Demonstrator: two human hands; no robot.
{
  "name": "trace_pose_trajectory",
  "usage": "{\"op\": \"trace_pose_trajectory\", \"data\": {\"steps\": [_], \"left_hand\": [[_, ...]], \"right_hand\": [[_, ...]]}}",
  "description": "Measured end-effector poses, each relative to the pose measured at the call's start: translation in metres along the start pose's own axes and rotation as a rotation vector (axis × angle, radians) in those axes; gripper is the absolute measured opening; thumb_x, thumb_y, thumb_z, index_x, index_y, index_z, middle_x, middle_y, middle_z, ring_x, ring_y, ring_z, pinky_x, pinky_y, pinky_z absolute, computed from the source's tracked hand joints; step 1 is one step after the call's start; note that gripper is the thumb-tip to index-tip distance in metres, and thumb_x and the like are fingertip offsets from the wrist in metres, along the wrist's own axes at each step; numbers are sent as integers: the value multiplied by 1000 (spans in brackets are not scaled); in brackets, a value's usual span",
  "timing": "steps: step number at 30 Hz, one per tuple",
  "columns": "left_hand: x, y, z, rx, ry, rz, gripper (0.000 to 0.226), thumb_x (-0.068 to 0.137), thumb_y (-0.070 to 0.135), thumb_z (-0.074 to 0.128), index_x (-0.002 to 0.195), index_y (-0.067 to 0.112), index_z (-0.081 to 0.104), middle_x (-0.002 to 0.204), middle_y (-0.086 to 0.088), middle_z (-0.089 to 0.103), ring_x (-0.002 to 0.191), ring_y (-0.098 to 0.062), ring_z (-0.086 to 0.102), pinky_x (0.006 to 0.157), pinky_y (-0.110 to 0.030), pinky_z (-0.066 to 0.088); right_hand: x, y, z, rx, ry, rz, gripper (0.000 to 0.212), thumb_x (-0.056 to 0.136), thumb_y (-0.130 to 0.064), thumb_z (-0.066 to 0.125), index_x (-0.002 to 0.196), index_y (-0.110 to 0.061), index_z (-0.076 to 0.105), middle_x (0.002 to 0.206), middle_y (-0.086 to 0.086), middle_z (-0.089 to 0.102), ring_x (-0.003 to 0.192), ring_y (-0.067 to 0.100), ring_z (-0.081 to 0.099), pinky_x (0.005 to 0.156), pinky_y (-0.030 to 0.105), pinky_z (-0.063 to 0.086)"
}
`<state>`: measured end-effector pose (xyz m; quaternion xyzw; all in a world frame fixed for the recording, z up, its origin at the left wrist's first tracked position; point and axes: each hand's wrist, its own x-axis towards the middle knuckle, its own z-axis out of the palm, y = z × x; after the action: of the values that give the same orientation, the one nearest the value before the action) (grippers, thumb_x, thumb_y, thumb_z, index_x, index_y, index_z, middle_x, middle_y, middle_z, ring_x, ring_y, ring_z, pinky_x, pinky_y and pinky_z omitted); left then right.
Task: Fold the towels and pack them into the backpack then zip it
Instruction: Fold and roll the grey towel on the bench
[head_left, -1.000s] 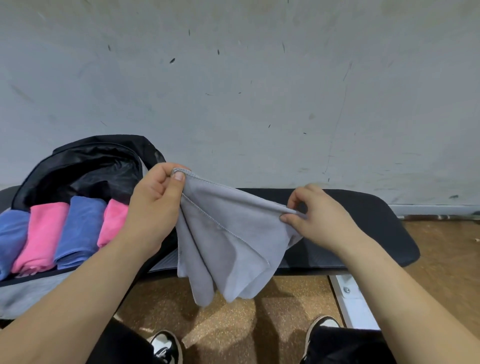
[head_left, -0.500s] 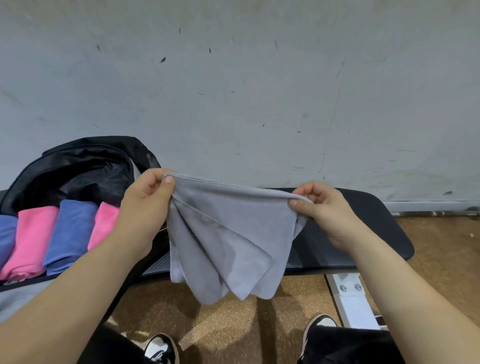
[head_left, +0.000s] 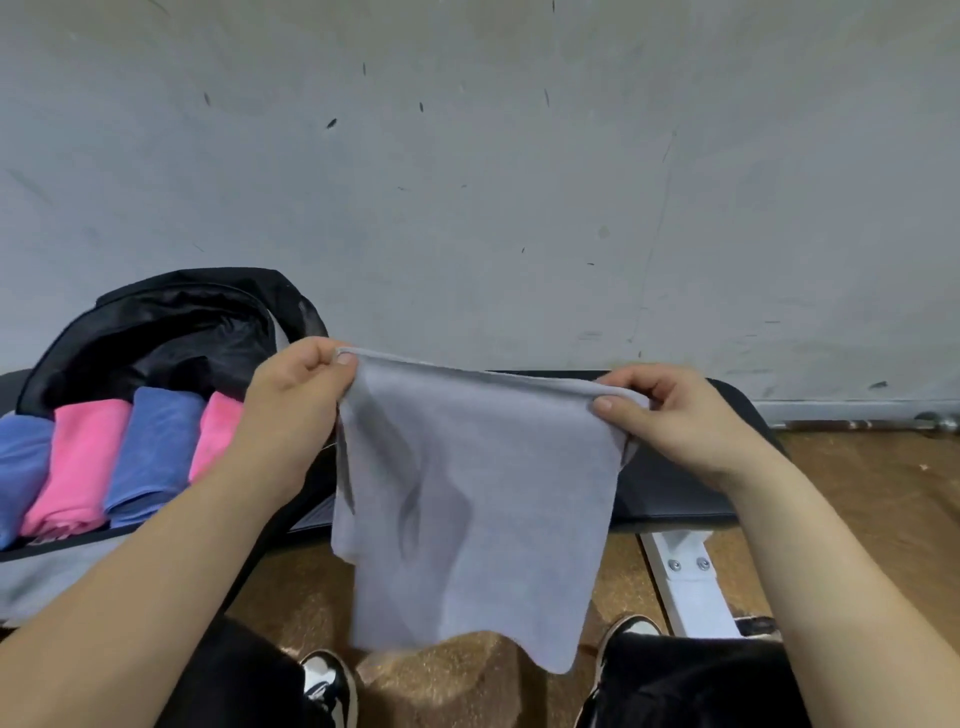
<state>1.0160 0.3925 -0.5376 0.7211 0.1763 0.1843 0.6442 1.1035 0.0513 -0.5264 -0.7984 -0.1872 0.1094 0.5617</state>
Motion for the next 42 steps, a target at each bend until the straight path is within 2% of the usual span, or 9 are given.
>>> {"op": "trace_pose_trajectory", "data": {"steps": [7,9,14,20,26,31,35,40,42], "left_hand": [[4,-3,2,-29,59,22,21,95,37,58,102,25,74,87,-11,63,81,-24,53,77,-44,46],[7,-5,3,-30,85,21,19,100,32,57,103,23,74,88,-8,66,82,-23,56,79,-42,48],[14,-8,6,-14,104,1,18,105,24,56,101,23,74,90,-7,67,84,-22,57,80,-41,48],[17,-6,4,-17,75,17,17,102,29,58,104,26,75,97,-18,71,88,-24,61,87,-47,52],[19,-10,0,11,119,-41,20,106,25,54,100,21,74,94,-9,71,87,-21,62,83,-41,53],[14,-13,4,157,159,-44,19,106,27,54,101,22,72,90,-5,66,81,-14,57,68,-24,46],[5,-7,5,181,-17,38,17,106,28,56,101,25,73,83,-5,67,79,-15,57,73,-33,48],[-20,11,15,291,-169,281,17,107,16,56,105,23,71,93,19,74,85,10,65,77,-6,47],[-23,12,16,304,-202,303,18,107,15,56,105,24,71,96,20,74,88,9,65,78,-5,46]], "right_hand": [[1,-2,0,246,-11,-22,14,72,-6,83,85,-10,79,104,10,79,94,18,75,80,26,60],[4,-3,1,219,-35,-32,15,71,-2,84,82,-8,77,107,10,79,101,21,75,83,27,60],[11,5,-2,75,-17,-16,35,59,-17,94,73,-5,64,76,11,69,71,19,63,64,27,52],[11,7,-9,-174,-86,23,54,59,-28,100,64,-3,52,67,14,52,63,18,44,60,33,33],[3,-10,12,185,-314,-121,29,74,1,83,71,-11,57,99,8,66,86,25,57,74,30,50],[5,-13,28,240,-153,-143,28,72,6,87,66,-11,66,86,15,74,79,24,67,77,34,56],[16,8,53,-30,-21,3,15,79,-11,89,85,-12,75,81,8,75,72,30,67,77,37,58],[31,35,89,-280,-117,18,19,97,-25,70,115,-27,75,108,-16,74,98,-4,67,81,6,46],[40,46,97,-353,-170,45,28,103,-21,58,127,-27,70,122,-16,70,111,-1,62,91,12,44]]}}
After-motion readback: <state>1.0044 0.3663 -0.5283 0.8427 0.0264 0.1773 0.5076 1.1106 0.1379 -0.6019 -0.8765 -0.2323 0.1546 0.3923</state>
